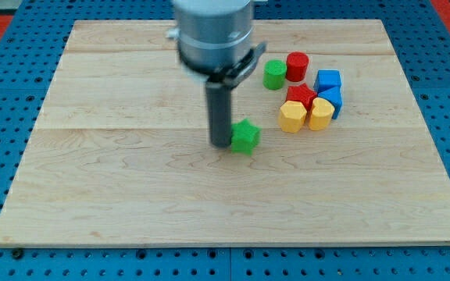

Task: Place the arm in between red circle and green circle

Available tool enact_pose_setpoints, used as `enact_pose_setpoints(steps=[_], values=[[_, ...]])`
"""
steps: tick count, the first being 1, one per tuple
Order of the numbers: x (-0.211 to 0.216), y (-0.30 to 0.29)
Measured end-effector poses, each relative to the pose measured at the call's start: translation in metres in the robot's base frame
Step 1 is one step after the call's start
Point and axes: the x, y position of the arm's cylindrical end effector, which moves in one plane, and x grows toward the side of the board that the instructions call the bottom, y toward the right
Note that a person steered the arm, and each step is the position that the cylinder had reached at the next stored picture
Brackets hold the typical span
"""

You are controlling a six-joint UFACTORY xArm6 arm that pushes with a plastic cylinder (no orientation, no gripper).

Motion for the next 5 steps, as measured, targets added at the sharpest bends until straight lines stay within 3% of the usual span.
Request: enact_pose_setpoints(steps=[1, 2, 3, 4, 5], values=[[-0.008, 0.021], [-0.043, -0.069], [-0.147, -0.045], [-0.21, 0.045], [-0.184, 0.064]])
